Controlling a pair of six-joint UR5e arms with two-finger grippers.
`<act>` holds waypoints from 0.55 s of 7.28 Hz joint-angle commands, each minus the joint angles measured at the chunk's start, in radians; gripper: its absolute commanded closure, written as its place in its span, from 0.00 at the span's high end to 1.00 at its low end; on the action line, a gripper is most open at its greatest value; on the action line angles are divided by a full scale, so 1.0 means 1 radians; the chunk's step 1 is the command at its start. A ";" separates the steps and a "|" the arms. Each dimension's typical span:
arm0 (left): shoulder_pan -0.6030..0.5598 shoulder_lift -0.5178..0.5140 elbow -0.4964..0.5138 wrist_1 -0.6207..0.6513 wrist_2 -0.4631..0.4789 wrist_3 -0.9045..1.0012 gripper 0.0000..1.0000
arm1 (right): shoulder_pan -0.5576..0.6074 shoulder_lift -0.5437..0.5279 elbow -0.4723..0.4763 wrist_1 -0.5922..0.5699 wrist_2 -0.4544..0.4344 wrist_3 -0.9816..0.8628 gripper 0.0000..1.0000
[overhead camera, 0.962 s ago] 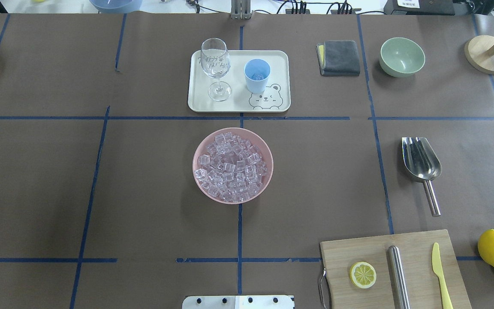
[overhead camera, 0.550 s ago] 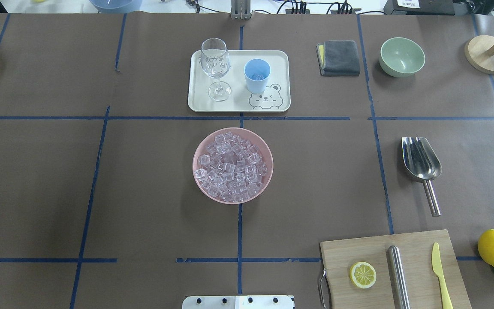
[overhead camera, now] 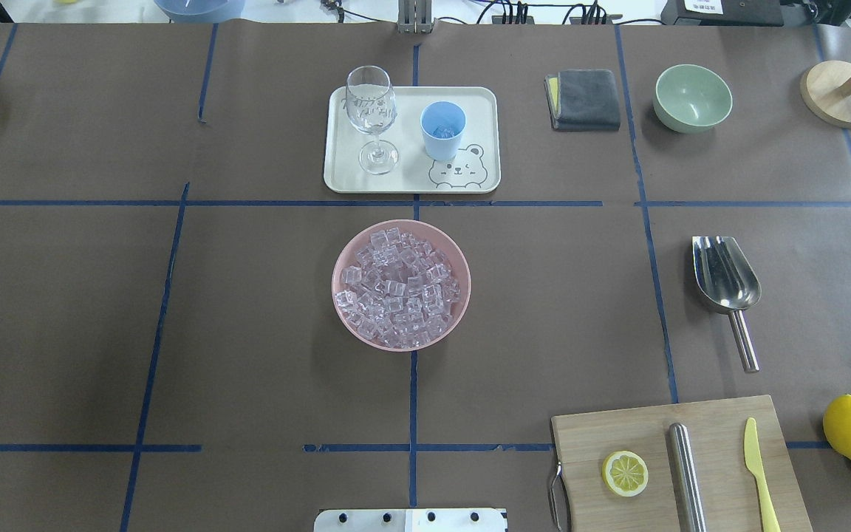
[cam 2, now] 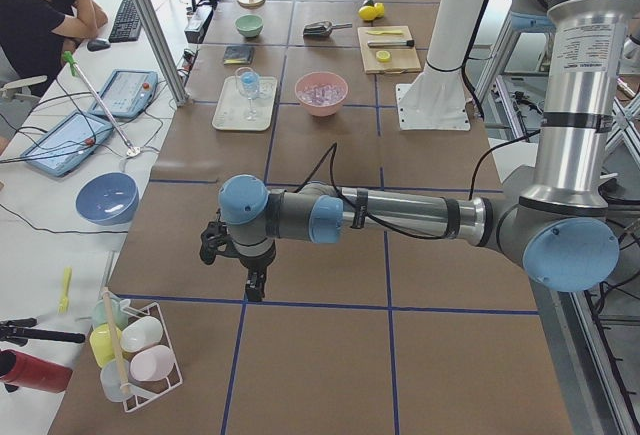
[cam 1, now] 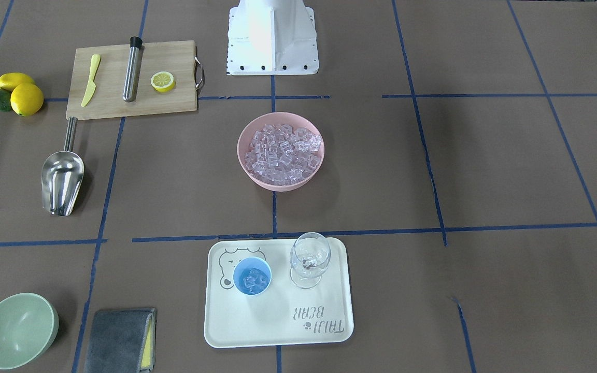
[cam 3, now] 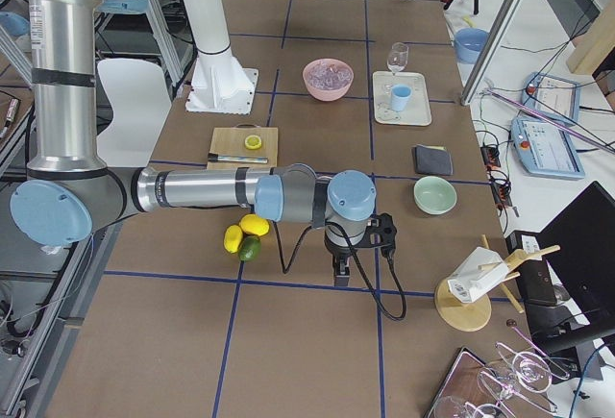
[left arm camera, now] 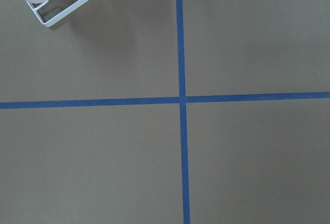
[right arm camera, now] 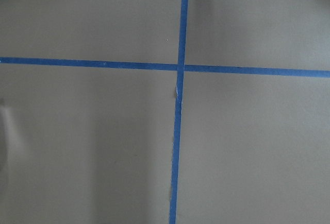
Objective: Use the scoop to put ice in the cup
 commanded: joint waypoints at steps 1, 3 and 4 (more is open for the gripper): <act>-0.002 -0.003 -0.001 0.000 0.000 0.000 1.00 | 0.004 0.005 0.001 0.004 0.001 0.001 1.00; -0.002 -0.005 -0.001 0.000 0.000 0.000 1.00 | 0.016 0.015 0.004 0.004 0.001 0.001 1.00; -0.002 -0.005 -0.002 0.000 0.000 0.000 1.00 | 0.018 0.015 0.003 0.004 0.001 0.001 1.00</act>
